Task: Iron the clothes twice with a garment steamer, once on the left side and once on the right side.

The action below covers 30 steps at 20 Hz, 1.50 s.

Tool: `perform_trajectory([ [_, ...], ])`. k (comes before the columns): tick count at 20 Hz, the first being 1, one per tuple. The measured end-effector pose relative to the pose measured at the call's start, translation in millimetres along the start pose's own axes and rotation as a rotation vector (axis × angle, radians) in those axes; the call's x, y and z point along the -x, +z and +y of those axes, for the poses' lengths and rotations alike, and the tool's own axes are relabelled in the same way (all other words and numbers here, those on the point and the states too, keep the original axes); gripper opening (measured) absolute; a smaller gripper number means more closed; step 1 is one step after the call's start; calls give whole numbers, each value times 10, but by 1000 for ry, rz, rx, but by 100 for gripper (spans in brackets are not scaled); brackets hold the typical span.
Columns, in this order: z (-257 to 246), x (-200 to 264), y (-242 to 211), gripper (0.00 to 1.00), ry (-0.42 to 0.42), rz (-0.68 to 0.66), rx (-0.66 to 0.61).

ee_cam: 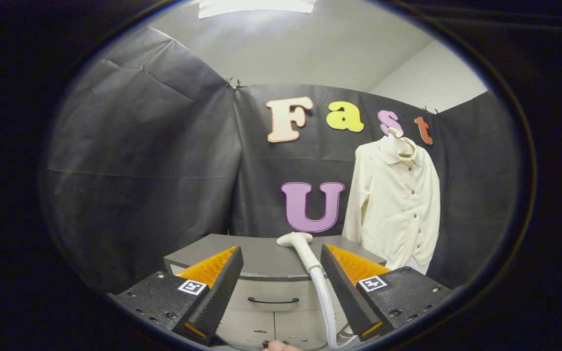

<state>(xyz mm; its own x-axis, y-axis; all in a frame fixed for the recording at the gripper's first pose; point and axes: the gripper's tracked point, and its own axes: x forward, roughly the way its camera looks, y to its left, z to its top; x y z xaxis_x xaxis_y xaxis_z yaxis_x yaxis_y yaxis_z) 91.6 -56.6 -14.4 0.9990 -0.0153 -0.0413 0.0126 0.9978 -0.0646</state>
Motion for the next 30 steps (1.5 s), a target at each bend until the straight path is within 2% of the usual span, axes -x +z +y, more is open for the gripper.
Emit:
perform_trajectory([
  [4,-174,-293,-114,97,-32,-2,-22],
  [12,-234,-1008,-444,97,24,53,74],
  [16,-294,-1330,-708,96,13,173,9],
  [22,-362,-1711,-1181,95,-18,381,43],
  [26,-372,-1874,-1371,92,-16,435,44],
  [28,-337,-1958,-1429,85,-3,463,33],
  [30,-285,-2009,-1467,83,11,475,26],
])
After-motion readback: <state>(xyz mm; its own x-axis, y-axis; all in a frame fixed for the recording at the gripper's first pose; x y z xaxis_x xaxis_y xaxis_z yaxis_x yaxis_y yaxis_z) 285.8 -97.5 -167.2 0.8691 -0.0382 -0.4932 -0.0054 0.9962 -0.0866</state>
